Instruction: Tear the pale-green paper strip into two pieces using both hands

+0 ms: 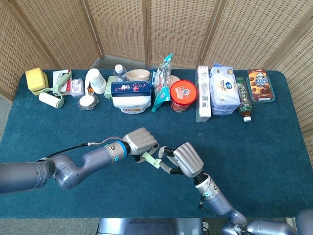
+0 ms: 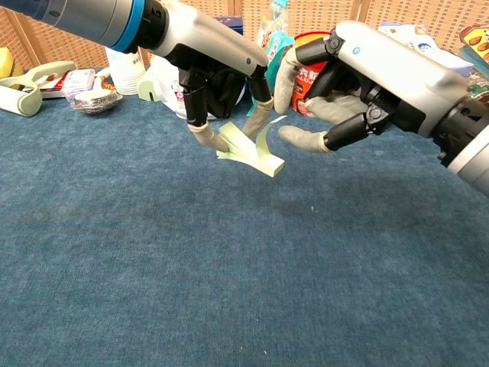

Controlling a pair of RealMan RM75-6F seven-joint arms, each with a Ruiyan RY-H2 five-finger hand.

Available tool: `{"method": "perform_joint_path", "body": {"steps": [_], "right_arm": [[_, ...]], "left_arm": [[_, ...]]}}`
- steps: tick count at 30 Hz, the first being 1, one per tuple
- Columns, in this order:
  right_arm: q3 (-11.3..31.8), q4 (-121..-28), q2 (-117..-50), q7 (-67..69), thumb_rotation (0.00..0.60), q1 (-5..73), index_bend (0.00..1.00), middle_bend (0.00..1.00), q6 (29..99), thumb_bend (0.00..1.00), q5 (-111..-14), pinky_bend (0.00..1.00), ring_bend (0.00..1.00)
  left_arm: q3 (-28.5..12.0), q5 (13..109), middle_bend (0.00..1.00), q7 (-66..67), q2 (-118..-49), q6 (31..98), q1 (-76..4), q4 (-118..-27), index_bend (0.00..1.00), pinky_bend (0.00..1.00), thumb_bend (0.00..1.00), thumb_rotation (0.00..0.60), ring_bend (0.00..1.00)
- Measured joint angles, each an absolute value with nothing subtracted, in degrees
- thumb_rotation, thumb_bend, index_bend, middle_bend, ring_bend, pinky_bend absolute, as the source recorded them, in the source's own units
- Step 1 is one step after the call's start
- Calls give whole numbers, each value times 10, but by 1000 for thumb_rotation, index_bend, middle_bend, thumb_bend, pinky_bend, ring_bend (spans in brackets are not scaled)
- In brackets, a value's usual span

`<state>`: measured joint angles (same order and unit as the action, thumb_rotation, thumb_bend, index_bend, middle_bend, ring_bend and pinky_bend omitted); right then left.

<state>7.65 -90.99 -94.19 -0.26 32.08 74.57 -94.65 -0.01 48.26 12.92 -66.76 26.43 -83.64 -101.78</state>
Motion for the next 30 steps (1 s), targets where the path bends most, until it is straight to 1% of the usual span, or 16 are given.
{"method": "perform_joint_path", "body": {"steps": [13,22,30], "right_arm": [[76,-916,-943,-8,600,325,559,1000,742,338,-942,965,1000],[75,-918,-945,-11,600,328,587,1000,741,338,-941,965,1000],[74,-919,-946,-12,600,329,592,1000,741,339,-938,965,1000]], "left_arm": [[5,476,998,128,-670,266,-842,-1014,752,967,463,600,1000],[7,475,999,125,-668,267,-843,-1016,752,967,464,600,1000],[9,476,999,123,-665,266,-844,-1019,752,967,463,600,1000]]}}
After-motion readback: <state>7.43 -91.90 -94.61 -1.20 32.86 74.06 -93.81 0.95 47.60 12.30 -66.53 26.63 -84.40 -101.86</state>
